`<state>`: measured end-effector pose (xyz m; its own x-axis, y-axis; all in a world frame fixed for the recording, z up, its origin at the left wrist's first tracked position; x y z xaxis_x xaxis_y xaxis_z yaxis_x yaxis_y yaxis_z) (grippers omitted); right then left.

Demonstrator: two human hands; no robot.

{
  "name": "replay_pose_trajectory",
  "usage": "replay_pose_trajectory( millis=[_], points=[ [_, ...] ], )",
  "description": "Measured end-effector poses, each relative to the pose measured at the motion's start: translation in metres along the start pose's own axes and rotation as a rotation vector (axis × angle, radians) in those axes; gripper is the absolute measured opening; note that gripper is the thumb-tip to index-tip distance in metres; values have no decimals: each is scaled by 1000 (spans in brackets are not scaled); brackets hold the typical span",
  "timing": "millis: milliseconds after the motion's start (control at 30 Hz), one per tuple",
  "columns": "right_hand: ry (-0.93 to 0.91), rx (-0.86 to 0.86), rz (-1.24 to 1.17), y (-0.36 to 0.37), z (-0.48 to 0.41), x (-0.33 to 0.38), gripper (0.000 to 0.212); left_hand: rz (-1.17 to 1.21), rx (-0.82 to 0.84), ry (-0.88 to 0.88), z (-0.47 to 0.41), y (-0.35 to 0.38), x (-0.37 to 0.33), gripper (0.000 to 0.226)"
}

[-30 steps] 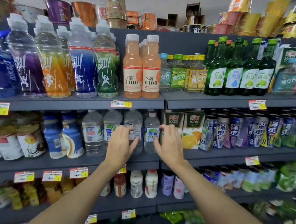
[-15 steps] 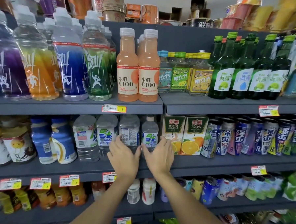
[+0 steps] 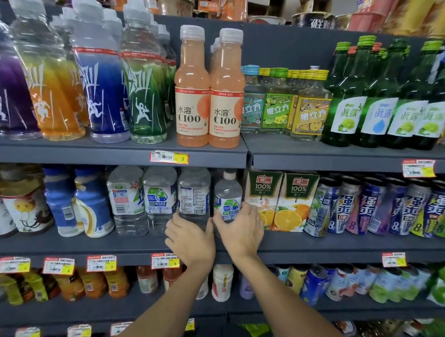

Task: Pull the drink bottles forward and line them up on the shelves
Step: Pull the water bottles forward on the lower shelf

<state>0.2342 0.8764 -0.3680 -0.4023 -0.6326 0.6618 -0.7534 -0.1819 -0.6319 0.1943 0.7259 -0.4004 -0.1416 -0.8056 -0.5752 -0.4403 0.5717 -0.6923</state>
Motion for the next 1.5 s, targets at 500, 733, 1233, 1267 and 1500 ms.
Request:
replay_pose_trajectory(
  millis=[500, 733, 1233, 1267, 1500],
  points=[
    [-196, 282, -117, -17, -29, -34, 51, -30, 40, 158, -2, -4, 7, 77],
    [-252, 321, -154, -16, -31, -34, 52, 104, 118, 343, -9, -11, 20, 63],
    [-50, 304, -307, -3, -9, -36, 67, 234, 129, 379, -13, -12, 27, 57],
    [-46, 339, -356, 0, -5, -38, 63, 241, 125, 383, -13, -12, 27, 55],
    [39, 401, -346, 13, -3, -51, 70, 267, 104, 392, -13, -9, 28, 51]
  ],
)
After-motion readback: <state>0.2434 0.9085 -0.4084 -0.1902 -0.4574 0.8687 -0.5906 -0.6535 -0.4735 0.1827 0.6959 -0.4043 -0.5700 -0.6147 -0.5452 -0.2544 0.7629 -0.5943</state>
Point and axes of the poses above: each hand's wrist, its own z-axis away from the middle knuckle, its own y-axis out of the palm, x = y × z, the point moved 7 cm from there along -z, towards the middle knuckle, and after that the axes turned 12 degrees about y, right-handed, at the moved point
